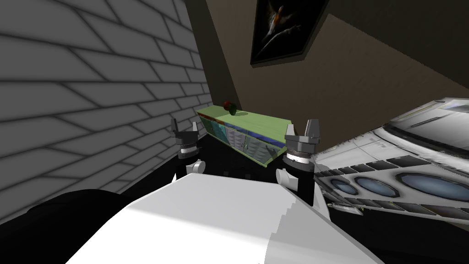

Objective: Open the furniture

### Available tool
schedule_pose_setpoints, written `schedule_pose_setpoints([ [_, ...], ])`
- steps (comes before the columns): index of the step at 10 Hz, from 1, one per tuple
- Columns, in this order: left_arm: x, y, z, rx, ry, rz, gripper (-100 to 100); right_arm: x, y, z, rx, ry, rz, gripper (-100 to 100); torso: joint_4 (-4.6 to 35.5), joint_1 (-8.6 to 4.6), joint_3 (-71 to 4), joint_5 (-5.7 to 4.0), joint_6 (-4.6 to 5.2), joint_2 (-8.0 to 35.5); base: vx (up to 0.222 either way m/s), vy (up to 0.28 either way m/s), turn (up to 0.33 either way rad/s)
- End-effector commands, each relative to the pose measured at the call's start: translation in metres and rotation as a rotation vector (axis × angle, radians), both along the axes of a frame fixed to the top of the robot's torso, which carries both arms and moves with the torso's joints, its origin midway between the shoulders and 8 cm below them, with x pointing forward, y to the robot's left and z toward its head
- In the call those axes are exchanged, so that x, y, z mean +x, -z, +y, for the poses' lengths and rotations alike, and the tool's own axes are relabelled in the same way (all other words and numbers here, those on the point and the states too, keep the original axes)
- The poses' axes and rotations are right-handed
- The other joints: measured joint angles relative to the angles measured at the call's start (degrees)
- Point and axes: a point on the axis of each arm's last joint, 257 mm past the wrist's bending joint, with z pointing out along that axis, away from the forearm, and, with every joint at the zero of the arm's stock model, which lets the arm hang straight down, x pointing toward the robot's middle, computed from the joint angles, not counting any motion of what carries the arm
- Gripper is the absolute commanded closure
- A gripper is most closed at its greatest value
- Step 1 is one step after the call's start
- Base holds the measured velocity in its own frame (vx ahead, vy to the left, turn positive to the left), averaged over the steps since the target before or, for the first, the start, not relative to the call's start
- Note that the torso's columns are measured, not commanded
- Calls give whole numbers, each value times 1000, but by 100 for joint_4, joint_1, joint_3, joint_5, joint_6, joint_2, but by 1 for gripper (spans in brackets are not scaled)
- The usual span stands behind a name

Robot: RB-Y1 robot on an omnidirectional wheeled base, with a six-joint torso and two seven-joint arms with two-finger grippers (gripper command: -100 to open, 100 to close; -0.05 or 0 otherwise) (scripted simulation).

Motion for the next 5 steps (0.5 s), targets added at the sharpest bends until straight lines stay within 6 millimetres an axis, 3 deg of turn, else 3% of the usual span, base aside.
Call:
schedule_pose_setpoints([
  [1, 0, 0, 0, 0, 0, 0, 0, 0, 0, 0, 0, 0, 0, 0, 235, 0, -467, 0, 0, 232, 0, 0, 0],
  [5, 0, 0, 0, 0, 0, 0, 0, 0, 0, 0, 0, 0, 0, 0, 1846, 0, -3692, 0, 0, 1845, 0, 0, 0],
])
